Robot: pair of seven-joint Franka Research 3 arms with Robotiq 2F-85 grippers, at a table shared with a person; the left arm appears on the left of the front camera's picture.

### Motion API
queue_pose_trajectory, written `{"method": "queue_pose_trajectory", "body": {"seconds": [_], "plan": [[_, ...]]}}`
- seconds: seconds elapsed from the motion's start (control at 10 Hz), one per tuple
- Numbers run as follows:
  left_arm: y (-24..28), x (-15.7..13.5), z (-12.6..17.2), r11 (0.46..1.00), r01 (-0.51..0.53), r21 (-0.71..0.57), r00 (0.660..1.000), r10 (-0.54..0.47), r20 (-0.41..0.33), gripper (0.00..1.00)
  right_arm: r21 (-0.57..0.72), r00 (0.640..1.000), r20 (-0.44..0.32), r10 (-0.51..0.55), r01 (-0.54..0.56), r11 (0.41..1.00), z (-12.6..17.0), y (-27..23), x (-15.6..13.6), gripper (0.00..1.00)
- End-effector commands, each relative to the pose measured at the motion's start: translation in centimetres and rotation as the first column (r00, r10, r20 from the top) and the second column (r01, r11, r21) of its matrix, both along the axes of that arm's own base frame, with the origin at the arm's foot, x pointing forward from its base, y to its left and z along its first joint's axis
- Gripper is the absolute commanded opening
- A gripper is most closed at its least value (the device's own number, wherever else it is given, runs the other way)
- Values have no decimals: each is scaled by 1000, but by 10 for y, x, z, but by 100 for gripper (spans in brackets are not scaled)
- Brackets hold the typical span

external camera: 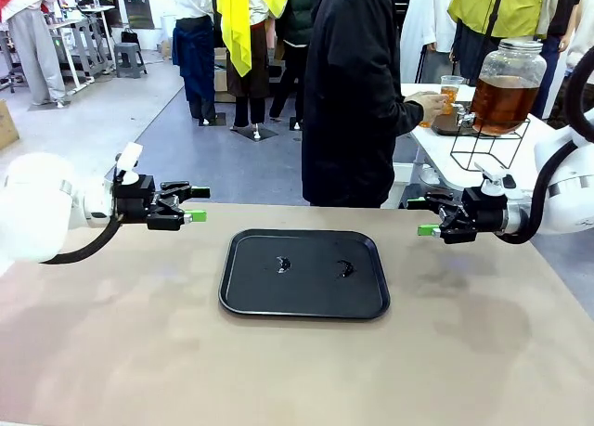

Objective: Pour the drink into the iced cup.
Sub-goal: Open the gripper to release the iced cup you were holding.

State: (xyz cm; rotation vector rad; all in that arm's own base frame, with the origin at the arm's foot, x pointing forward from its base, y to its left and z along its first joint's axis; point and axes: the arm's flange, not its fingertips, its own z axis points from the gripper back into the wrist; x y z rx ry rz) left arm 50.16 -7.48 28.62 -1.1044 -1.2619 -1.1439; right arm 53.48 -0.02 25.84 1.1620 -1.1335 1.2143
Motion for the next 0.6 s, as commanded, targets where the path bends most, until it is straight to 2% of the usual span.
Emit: {"method": "queue_pose_trajectory", "body": {"seconds": [0.0,0.5], "plan": [[0,-1,1,1000,-2,3,1000,2,2,100,0,1000,3,11,-11,1000,2,1,0,100],[0,-1,1,1000,-2,3,1000,2,2,100,0,1000,3,11,-11,1000,2,1,0,100]]}}
